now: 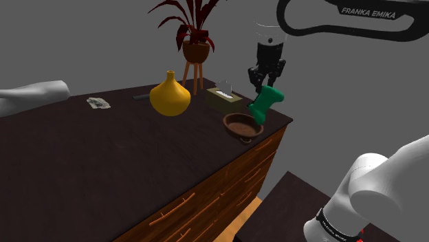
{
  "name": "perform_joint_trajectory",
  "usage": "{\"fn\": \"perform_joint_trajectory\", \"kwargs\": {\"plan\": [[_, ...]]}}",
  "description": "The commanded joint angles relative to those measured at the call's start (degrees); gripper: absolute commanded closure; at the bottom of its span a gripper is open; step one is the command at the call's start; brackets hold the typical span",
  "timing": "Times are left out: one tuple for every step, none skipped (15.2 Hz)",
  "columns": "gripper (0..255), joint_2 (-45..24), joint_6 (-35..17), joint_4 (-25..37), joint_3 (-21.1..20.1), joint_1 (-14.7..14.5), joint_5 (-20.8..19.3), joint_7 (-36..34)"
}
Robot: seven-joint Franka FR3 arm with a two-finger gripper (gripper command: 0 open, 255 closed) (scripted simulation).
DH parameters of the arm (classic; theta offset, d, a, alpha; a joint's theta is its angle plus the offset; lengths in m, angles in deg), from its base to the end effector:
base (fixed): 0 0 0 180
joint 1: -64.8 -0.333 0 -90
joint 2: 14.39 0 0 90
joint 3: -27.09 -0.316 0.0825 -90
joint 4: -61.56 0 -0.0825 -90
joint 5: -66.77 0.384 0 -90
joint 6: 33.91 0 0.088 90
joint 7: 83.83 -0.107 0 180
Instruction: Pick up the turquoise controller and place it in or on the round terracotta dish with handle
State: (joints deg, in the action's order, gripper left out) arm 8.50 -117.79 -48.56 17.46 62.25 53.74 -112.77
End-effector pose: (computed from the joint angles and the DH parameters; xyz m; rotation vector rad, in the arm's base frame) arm 0.4086 0.0768 0.6471 2.8079 -0.4601 0.0600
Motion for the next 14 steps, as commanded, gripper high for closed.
{"fn": "perform_joint_trajectory", "kwargs": {"plan": [[255, -2.46, 1.63, 3.4, -2.17, -0.68, 0.56, -2.65], [255, -4.59, 2.87, 6.28, -3.64, -1.11, 0.74, -4.41], [255, -4.33, 2.11, 5.25, -3.59, -1.16, 0.8, -4.56], [255, -4.09, 1.34, 4.23, -3.54, -1.2, 0.86, -4.71], [255, -3.86, 0.59, 3.23, -3.51, -1.23, 0.92, -4.85], [255, -3.64, -0.17, 2.25, -3.48, -1.26, 0.97, -5.0], [255, -3.43, -0.92, 1.28, -3.45, -1.29, 1.02, -5.15], [255, -3.24, -1.67, 0.32, -3.42, -1.32, 1.06, -5.3], [255, -3.06, -2.42, -0.62, -3.4, -1.35, 1.11, -5.45], [255, -2.89, -3.17, -1.55, -3.37, -1.38, 1.14, -5.61], [255, -2.74, -3.91, -2.46, -3.36, -1.41, 1.18, -5.76], [255, -2.6, -4.66, -3.36, -3.34, -1.44, 1.21, -5.92], [255, -2.47, -5.4, -4.25, -3.33, -1.46, 1.23, -6.08], [255, -2.35, -6.14, -5.12, -3.31, -1.49, 1.25, -6.23]]}}
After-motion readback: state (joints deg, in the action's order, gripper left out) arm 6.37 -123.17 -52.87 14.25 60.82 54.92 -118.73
